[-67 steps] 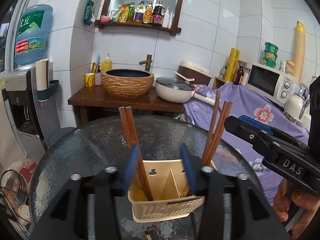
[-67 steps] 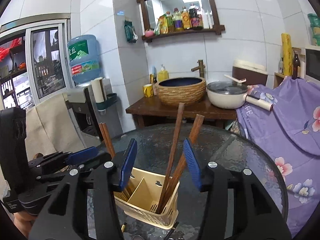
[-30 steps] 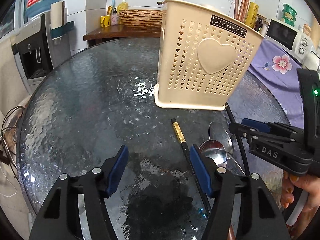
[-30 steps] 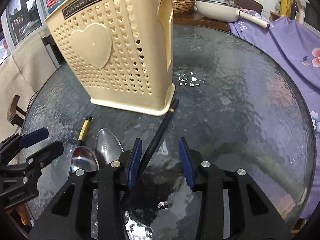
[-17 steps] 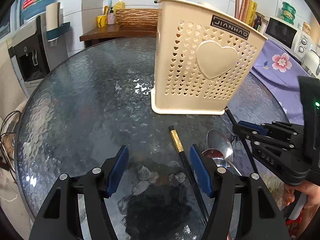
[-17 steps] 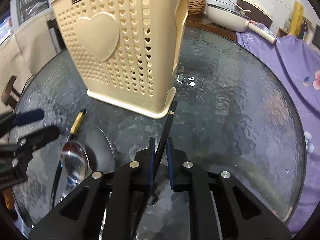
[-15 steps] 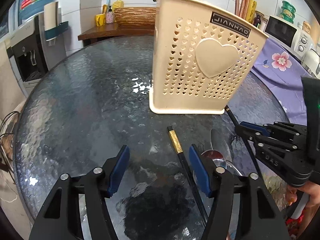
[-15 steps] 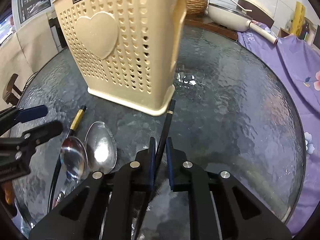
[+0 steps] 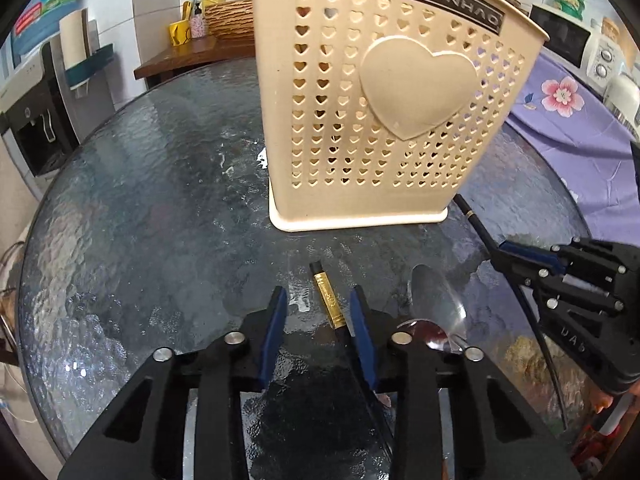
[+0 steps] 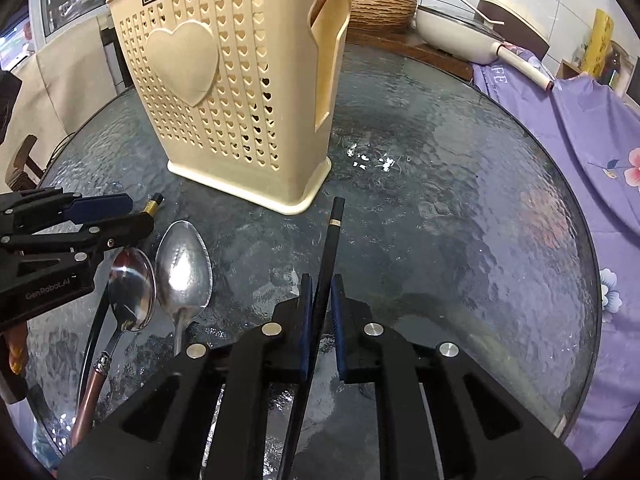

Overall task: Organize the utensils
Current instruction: 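Grasp the gold-tipped black chopstick with the left tool while the right tool grasps a black chopstick, then lift the black chopstick with the left tool while the right tool lifts its chopstick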

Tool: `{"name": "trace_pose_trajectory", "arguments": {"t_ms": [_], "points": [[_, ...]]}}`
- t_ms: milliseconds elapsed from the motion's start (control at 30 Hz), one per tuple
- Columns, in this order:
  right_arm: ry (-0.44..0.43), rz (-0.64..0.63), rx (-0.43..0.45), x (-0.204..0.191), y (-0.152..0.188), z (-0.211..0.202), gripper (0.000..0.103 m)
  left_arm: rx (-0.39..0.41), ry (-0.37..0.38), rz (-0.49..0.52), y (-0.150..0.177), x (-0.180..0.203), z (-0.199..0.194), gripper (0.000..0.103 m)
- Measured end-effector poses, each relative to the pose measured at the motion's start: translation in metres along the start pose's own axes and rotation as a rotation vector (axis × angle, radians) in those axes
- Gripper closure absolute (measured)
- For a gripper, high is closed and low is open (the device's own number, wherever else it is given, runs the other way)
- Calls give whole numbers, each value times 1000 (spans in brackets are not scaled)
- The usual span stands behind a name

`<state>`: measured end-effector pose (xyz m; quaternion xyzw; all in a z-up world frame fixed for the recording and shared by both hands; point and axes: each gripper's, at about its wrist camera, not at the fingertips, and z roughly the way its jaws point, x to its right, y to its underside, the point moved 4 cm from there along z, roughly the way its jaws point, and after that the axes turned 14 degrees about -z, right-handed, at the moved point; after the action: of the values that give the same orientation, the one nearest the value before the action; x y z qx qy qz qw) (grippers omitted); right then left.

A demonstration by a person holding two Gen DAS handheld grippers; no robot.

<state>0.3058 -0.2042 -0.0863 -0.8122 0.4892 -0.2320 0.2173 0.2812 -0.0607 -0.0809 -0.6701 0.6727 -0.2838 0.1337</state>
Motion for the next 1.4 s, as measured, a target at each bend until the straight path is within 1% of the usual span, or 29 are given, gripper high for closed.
{"name": "trace_pose_trajectory", "arguments": {"t_ms": [133,333,533,633,900,1067,1400], "points": [[0,4,1,2,-3,2,93,1,-10,23,6,-1,-2,82],[12,34,-2,6,-12,8,93,-7,-9,34,10,-3,-6,83],[20,26,-14,5,-21,13,93,-9,-19,52,12,1,-7,84],[18,19,-12,4,-23,14,93,-5,-20,53,13,1,-8,89],[16,23,-1,2,-20,13,95,-3,-12,45,11,-1,-7,96],[15,20,0,0,-18,12,95,-3,-10,56,9,2,-5,96],[14,28,13,-1,-15,10,95,-3,18,27,4,-3,-4,96]]}}
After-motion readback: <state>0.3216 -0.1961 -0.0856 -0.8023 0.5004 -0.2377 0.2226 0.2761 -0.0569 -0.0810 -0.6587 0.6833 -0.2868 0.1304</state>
